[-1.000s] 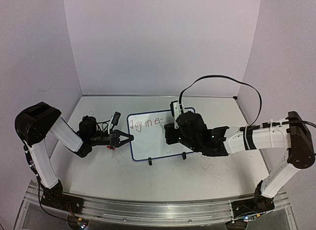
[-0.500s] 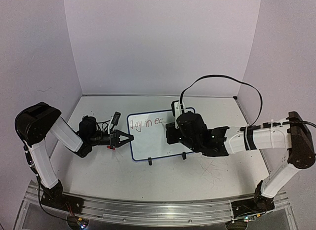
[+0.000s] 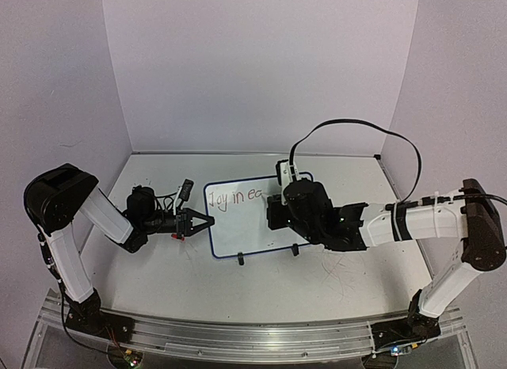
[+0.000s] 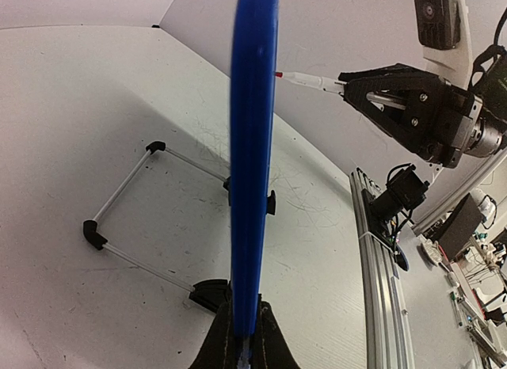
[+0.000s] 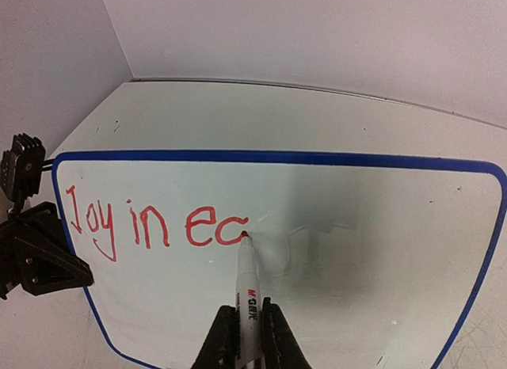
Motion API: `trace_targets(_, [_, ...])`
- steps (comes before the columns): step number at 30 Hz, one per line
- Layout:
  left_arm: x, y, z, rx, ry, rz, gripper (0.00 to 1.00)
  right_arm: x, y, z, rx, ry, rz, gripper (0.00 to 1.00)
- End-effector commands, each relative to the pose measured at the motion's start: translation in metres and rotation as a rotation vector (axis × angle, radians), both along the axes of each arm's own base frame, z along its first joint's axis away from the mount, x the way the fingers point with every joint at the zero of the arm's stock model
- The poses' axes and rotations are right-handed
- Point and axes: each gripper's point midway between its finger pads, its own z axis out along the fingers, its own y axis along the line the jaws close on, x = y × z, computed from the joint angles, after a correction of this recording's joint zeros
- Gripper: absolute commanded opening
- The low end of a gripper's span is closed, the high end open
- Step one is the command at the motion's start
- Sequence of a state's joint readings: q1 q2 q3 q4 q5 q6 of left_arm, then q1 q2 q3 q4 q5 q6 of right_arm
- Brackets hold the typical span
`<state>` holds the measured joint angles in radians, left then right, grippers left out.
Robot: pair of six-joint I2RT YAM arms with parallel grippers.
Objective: Write a sentence on the whiteboard
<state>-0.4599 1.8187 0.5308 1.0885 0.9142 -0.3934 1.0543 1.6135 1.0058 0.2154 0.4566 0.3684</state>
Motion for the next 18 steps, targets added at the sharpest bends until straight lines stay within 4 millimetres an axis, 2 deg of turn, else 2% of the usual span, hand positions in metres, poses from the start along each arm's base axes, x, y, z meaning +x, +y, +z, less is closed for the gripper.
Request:
trace_targets(1, [0.004, 0.003, 0.002, 0.009, 0.002, 0.021, 0.00, 0.016, -0.004, 0.028, 0.041, -0.059, -0.054, 0.00])
trace_targets(12, [0.005, 0.003, 0.002, 0.009, 0.003, 0.020, 0.00, 0.018, -0.002, 0.032, 0.045, -0.069, -0.049, 0.00])
trace_targets(18, [0.005, 0.003, 0.002, 0.008, 0.002, 0.020, 0.00, 0.012, 0.001, 0.018, 0.049, -0.026, -0.016, 0.00])
